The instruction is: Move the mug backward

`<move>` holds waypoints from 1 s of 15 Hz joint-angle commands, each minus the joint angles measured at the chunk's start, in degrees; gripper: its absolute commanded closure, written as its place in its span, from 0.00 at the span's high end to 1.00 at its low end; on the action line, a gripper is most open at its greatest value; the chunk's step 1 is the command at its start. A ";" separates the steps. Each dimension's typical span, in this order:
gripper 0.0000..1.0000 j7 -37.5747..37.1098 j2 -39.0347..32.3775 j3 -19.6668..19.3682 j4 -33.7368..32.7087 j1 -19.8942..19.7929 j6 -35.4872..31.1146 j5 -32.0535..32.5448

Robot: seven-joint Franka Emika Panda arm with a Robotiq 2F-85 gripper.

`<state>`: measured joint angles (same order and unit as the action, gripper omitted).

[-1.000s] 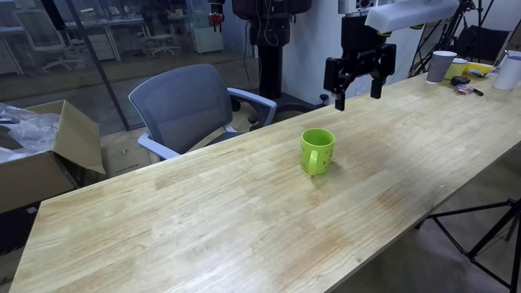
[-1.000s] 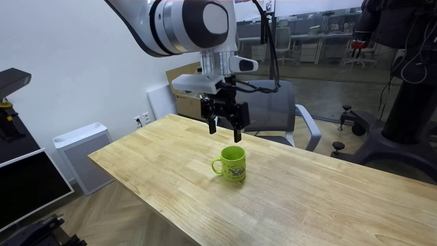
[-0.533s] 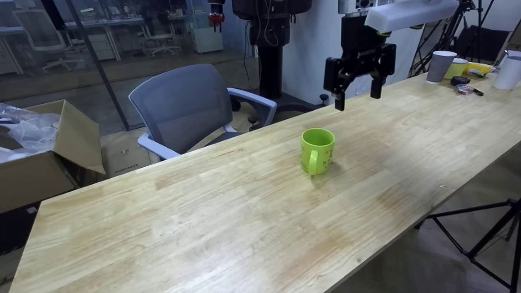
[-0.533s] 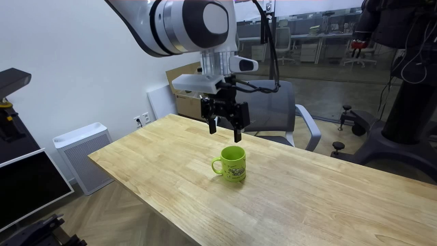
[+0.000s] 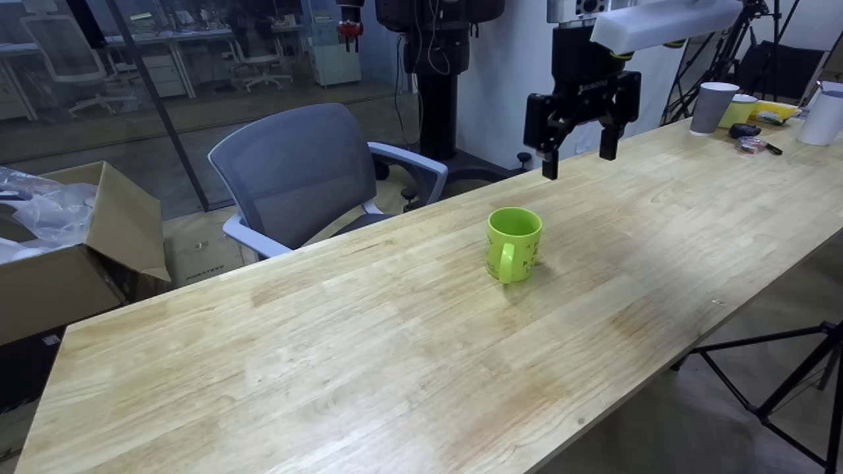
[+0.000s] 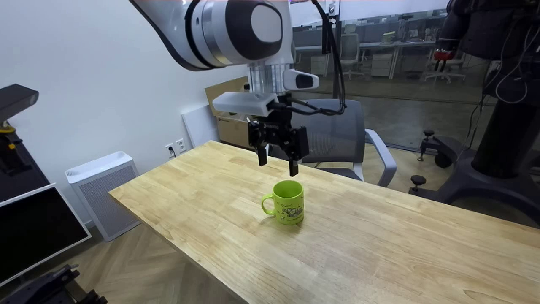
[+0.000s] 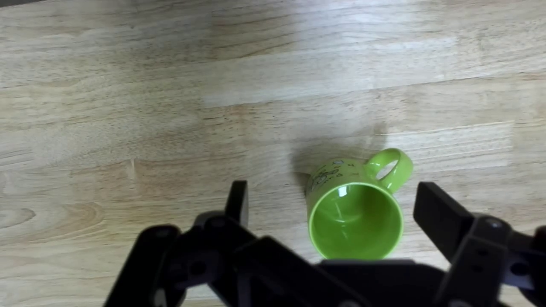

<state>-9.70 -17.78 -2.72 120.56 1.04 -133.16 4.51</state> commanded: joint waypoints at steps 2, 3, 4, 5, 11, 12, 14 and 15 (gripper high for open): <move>1.00 0.29 -3.47 -0.11 -3.53 -0.09 0.57 0.26; 1.00 0.56 -4.30 -0.09 -4.29 -0.13 0.70 0.18; 1.00 0.66 -5.26 -0.12 -5.10 -0.12 0.74 0.18; 1.00 0.79 -6.10 -0.13 -5.83 -0.12 0.73 0.15; 1.00 -0.31 -11.92 -0.67 -10.99 0.44 1.02 0.49; 1.00 -0.40 -12.73 -0.75 -11.68 0.48 1.19 0.45; 1.00 -0.61 -14.15 -0.95 -12.91 0.58 1.39 0.47; 1.00 -0.62 -14.73 -1.03 -13.48 0.61 1.47 0.46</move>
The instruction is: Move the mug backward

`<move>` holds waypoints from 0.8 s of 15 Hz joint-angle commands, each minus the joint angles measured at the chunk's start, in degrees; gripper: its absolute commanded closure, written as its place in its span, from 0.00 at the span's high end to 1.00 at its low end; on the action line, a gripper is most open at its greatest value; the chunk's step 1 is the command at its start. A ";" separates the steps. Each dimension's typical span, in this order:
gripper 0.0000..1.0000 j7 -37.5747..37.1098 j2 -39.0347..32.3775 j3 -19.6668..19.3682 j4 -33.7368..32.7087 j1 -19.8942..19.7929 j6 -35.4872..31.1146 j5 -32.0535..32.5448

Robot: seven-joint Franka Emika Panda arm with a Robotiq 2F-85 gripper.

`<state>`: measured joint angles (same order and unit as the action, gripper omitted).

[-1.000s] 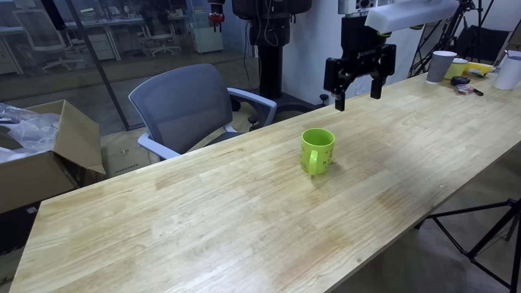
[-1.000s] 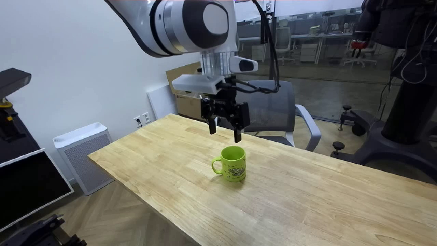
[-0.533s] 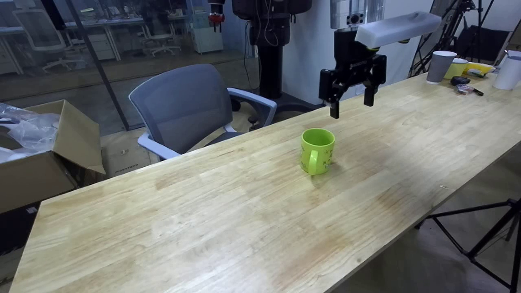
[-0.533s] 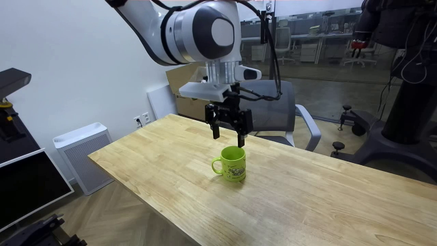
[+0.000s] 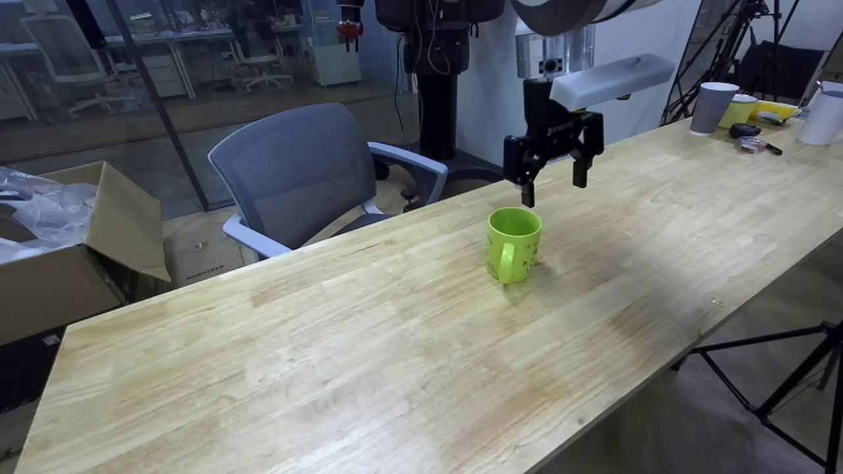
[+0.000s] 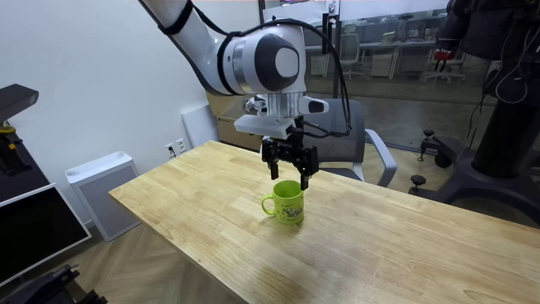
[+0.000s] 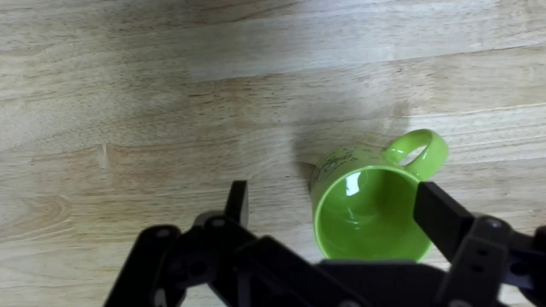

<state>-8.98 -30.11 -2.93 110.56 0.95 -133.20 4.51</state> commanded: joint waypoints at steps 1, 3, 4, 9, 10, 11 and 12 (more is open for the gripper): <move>1.00 -1.35 -2.86 -0.89 -3.89 0.74 1.53 0.48; 1.00 -1.38 -3.57 -1.10 -4.52 0.82 1.33 0.56; 1.00 -1.34 -3.81 -1.24 -4.55 0.79 0.59 0.65; 1.00 -1.45 -4.38 -1.88 -4.47 0.64 -2.70 0.60; 1.00 -1.66 -4.43 -2.09 -4.33 0.67 -3.47 0.62; 1.00 -2.04 -4.53 -2.37 -4.16 0.77 -4.40 0.69; 1.00 -1.85 -4.76 -2.27 -4.14 0.57 -4.96 0.30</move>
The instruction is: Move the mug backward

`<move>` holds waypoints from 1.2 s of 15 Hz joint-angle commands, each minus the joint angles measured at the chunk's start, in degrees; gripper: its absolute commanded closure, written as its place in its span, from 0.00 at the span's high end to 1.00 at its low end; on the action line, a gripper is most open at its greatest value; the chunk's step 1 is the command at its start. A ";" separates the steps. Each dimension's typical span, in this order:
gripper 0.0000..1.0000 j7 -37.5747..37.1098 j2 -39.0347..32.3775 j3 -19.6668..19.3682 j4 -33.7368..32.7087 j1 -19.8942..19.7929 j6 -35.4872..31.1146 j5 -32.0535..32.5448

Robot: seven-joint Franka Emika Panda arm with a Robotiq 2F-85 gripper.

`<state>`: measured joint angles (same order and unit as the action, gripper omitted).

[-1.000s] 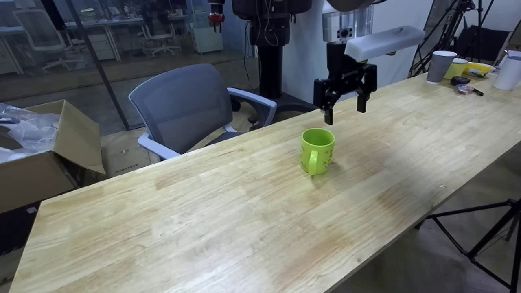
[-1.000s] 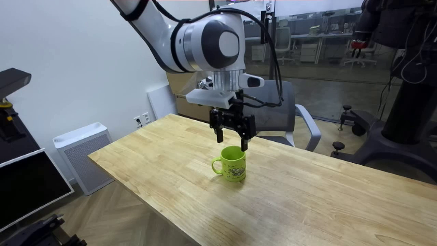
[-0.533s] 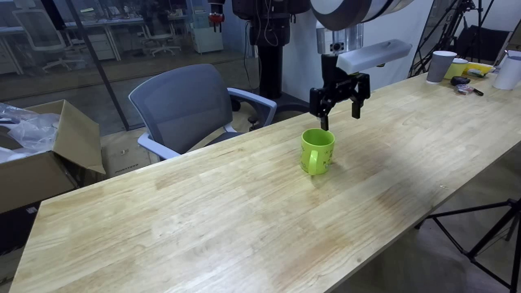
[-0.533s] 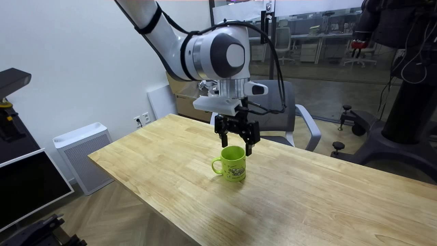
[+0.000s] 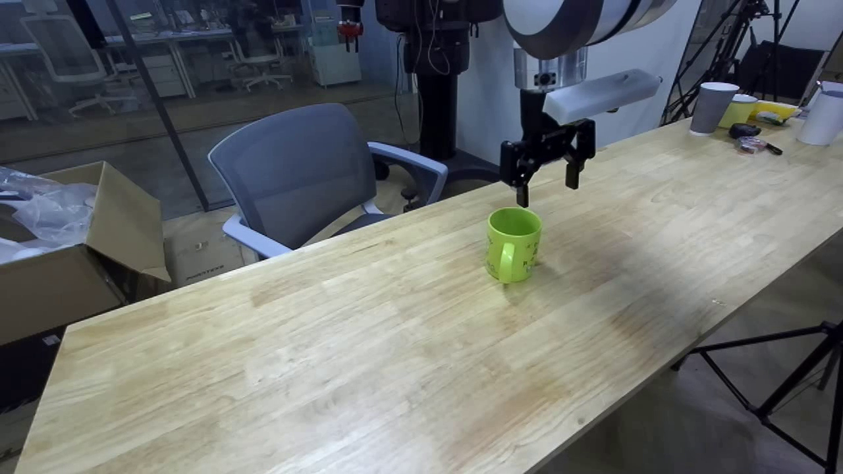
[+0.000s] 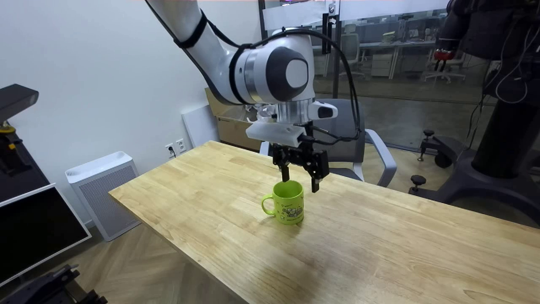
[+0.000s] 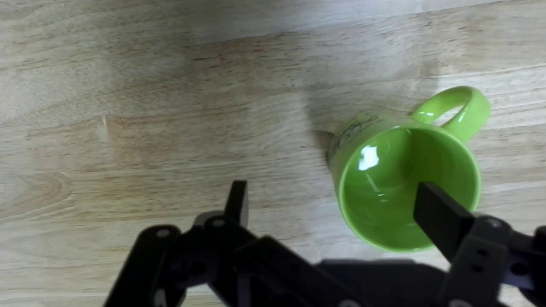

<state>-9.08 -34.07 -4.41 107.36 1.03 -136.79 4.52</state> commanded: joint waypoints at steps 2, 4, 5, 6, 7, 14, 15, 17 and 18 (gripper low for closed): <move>1.00 -1.24 -1.33 -0.47 -1.14 0.07 -1.92 -0.51; 1.00 -0.75 -1.68 -0.08 -1.20 -0.25 -2.19 -1.28; 1.00 -0.55 -1.95 0.08 -1.35 -0.43 -2.05 -1.69; 1.00 -0.46 -2.12 0.17 -1.38 -0.51 -2.05 -2.09; 1.00 -0.37 -2.29 0.23 -1.39 -0.57 -2.01 -2.47; 1.00 0.10 -2.95 0.61 -1.17 -1.30 -2.33 -4.95; 1.00 0.06 -3.09 0.55 -1.18 -1.35 -2.45 -5.13; 1.00 0.17 -3.54 0.50 -1.26 -1.56 -2.49 -5.64; 1.00 0.12 -3.79 0.45 -1.31 -1.61 -2.49 -5.73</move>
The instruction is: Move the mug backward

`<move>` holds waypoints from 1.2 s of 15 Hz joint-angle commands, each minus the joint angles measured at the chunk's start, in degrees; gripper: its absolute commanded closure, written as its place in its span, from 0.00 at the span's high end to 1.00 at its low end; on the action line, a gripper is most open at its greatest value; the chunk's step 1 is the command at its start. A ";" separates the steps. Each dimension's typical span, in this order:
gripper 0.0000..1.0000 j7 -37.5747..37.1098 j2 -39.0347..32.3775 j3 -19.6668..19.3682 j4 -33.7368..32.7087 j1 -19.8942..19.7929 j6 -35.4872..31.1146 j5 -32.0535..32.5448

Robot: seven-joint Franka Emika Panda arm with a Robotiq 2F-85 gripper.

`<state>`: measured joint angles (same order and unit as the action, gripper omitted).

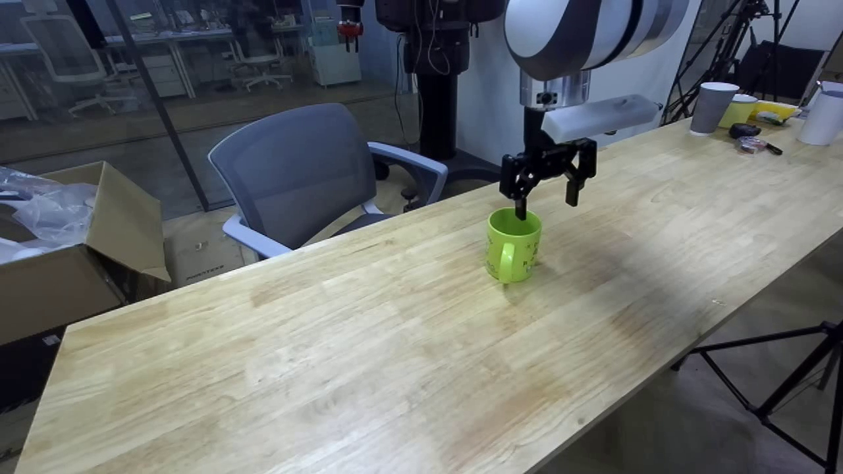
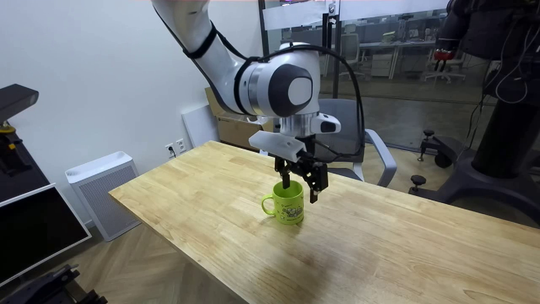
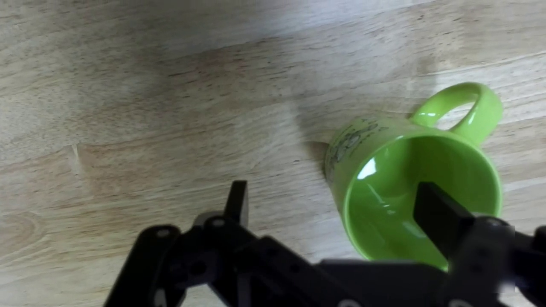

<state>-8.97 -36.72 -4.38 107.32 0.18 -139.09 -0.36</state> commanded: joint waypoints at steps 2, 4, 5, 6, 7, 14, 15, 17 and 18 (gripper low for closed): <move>1.00 -0.01 -1.73 0.37 -1.41 -0.94 -0.26 -1.18; 1.00 -0.12 -2.22 0.25 -1.51 -1.00 -0.29 -1.36; 1.00 -0.14 -2.41 0.20 -1.55 -1.03 -0.24 -1.33; 1.00 -0.20 -2.59 0.14 -1.58 -1.04 -0.23 -1.28; 1.00 -0.34 -2.77 0.07 -1.58 -1.02 -0.29 -1.23; 0.53 -1.17 -3.21 -0.52 -1.32 -0.51 -1.08 -0.70; 0.45 -1.21 -3.23 -0.57 -1.32 -0.47 -1.16 -0.65; 0.33 -1.27 -3.19 -0.62 -1.24 -0.38 -1.28 -0.61; 0.25 -1.32 -3.17 -0.66 -1.20 -0.32 -1.26 -0.58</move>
<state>-9.03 -39.22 -4.43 107.24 -0.48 -140.50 -1.18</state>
